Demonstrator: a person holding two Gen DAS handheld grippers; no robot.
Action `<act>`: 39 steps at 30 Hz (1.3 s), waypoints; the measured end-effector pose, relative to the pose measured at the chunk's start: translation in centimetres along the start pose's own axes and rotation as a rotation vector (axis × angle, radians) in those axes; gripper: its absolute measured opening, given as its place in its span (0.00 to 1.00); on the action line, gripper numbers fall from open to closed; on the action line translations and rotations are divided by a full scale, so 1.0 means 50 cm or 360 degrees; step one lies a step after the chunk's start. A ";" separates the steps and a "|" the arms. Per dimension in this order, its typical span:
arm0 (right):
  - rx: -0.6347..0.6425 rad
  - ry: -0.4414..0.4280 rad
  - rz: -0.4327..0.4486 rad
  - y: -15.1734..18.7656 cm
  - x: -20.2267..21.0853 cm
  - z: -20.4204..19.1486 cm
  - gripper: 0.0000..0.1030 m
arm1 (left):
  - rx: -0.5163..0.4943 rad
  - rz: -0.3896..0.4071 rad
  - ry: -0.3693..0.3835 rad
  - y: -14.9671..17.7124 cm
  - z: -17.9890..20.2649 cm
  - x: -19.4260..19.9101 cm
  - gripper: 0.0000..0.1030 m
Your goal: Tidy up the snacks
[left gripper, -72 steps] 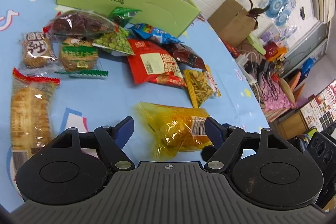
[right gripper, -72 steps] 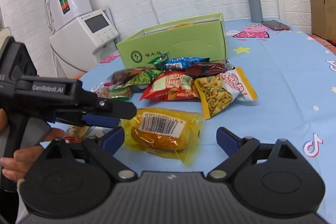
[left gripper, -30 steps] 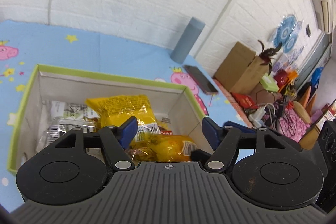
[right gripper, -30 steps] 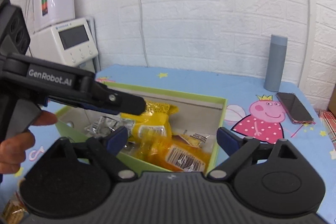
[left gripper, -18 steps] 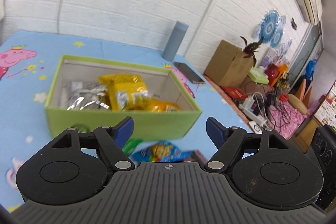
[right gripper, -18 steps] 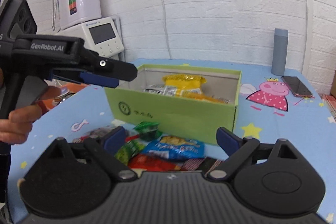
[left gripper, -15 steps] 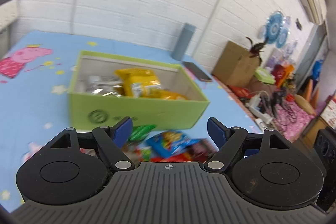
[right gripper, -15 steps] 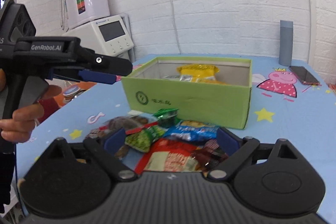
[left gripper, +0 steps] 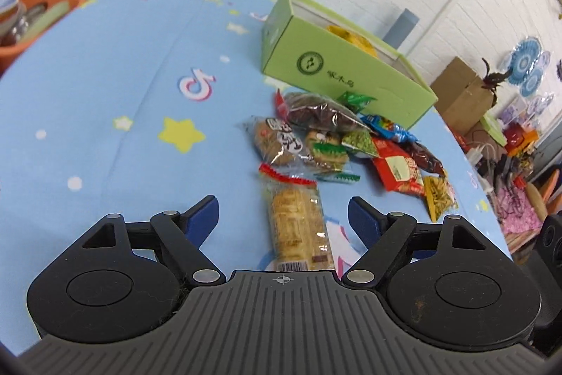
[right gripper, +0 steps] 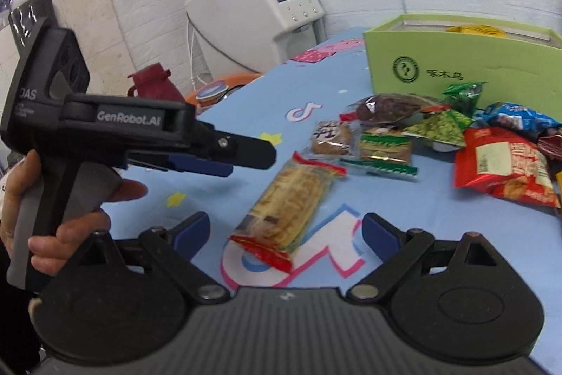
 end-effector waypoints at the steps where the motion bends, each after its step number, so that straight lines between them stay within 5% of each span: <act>1: 0.0027 0.0006 -0.0014 0.002 -0.008 -0.012 0.91 | 0.0004 -0.0012 0.0017 -0.001 -0.005 0.001 0.66; 11: 0.0288 0.0261 -0.0112 -0.002 -0.109 -0.068 0.90 | 0.0057 0.0064 0.0032 -0.023 -0.034 0.025 0.69; 22: 0.0196 0.0546 -0.0136 0.010 0.005 0.063 0.90 | -0.0012 0.0027 0.0084 -0.024 -0.010 -0.005 0.71; 28: 0.0054 0.0430 -0.0058 0.024 0.042 0.072 0.90 | -0.0062 -0.0066 0.0127 -0.012 0.031 -0.052 0.72; 39: 0.0102 0.0314 -0.0085 0.026 0.003 0.031 0.90 | -0.0097 -0.0138 0.0118 -0.001 0.052 -0.087 0.70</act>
Point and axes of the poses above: each gripper's, at about its wrist camera, not at the fingertips, and x roughly against the way its jaws point, z to its right, y to its underside, the point moved 2 cm from there along -x, roughly the way its jaws point, and after that the axes turned 1 degree about z, right-handed, at the moved point
